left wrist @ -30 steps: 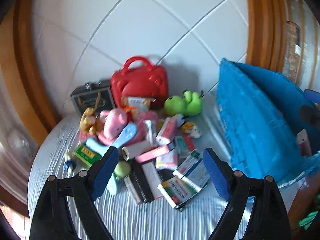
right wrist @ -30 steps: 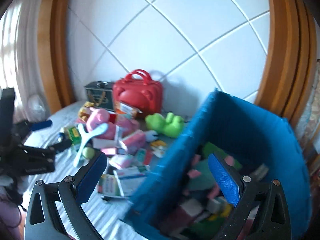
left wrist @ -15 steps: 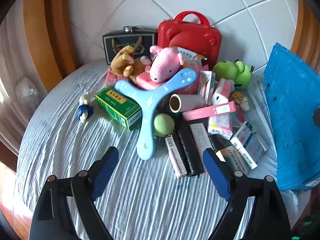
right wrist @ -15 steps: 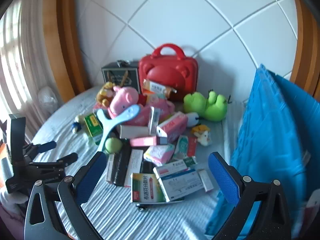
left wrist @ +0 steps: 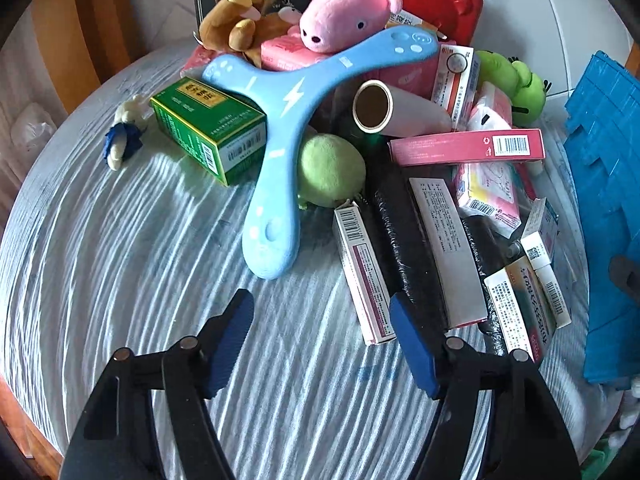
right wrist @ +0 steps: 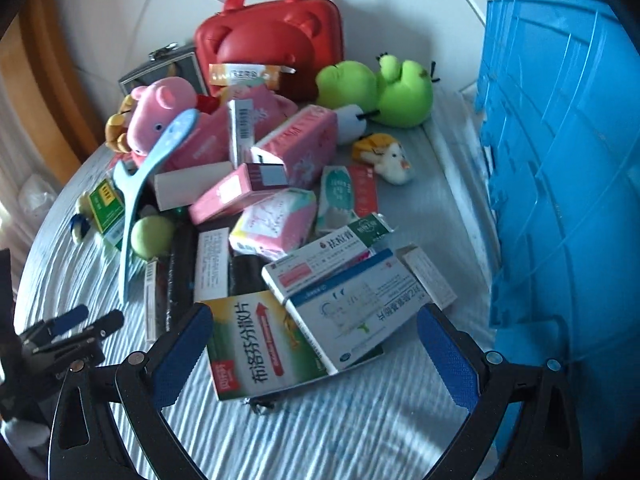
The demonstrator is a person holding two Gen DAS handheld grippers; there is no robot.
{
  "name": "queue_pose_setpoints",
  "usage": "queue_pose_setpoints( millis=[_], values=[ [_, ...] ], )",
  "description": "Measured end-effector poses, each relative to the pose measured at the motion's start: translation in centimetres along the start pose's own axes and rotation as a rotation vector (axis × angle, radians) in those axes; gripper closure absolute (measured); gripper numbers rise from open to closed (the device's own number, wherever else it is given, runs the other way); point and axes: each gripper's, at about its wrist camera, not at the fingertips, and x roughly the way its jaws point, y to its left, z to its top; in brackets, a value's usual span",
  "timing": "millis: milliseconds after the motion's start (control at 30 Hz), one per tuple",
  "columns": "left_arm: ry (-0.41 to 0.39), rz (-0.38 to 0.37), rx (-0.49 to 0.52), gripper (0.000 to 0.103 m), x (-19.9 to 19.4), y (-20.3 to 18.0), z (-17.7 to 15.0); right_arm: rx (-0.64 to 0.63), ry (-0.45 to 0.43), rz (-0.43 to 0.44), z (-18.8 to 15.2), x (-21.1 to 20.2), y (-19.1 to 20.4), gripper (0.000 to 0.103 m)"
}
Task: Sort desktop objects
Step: 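Grasp a white medicine box with the left gripper while the right grasps a white ointment box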
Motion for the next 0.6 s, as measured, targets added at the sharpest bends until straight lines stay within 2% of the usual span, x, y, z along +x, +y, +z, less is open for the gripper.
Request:
queue_pose_setpoints(
  millis=[100, 133, 200, 267, 333, 400, 467, 533, 600],
  values=[
    [0.029, 0.008, 0.015, 0.034, 1.5, -0.9, 0.5, 0.02, 0.036, -0.015, 0.8, 1.3, -0.4, 0.0],
    [0.04, 0.014, 0.022, 0.042, 2.0, -1.1, 0.6, 0.03, 0.052, -0.02, 1.1, 1.9, -0.6, 0.0],
    [0.067, 0.008, 0.035, 0.047, 3.1, -1.5, 0.9, 0.065, 0.091, -0.007, 1.6, 3.0, -1.1, 0.0],
    [0.073, -0.027, 0.032, 0.048, 3.5, -1.6, 1.3, 0.09, 0.118, 0.003, 2.0, 4.0, -1.4, 0.0],
    [0.076, -0.009, 0.05, 0.048, 3.9, -2.0, 1.8, 0.094, 0.138, -0.01, 2.5, 5.0, -1.5, 0.001],
    [0.078, 0.014, 0.063, 0.048, 4.3, -2.0, 2.2, 0.104, 0.154, -0.011, 2.9, 5.9, -1.6, 0.008],
    [0.102, 0.005, 0.052, 0.049, 5.0, -1.5, 2.2, 0.13, 0.182, 0.014, 3.3, 6.9, -1.9, 0.014],
    [0.12, 0.019, 0.052, 0.056, 5.6, -1.0, 2.1, 0.151, 0.208, 0.031, 3.5, 7.9, -2.0, 0.015],
    [0.117, 0.025, 0.059, 0.057, 6.0, -0.6, 1.9, 0.153, 0.224, 0.036, 3.6, 8.7, -2.0, 0.025]
  ],
)
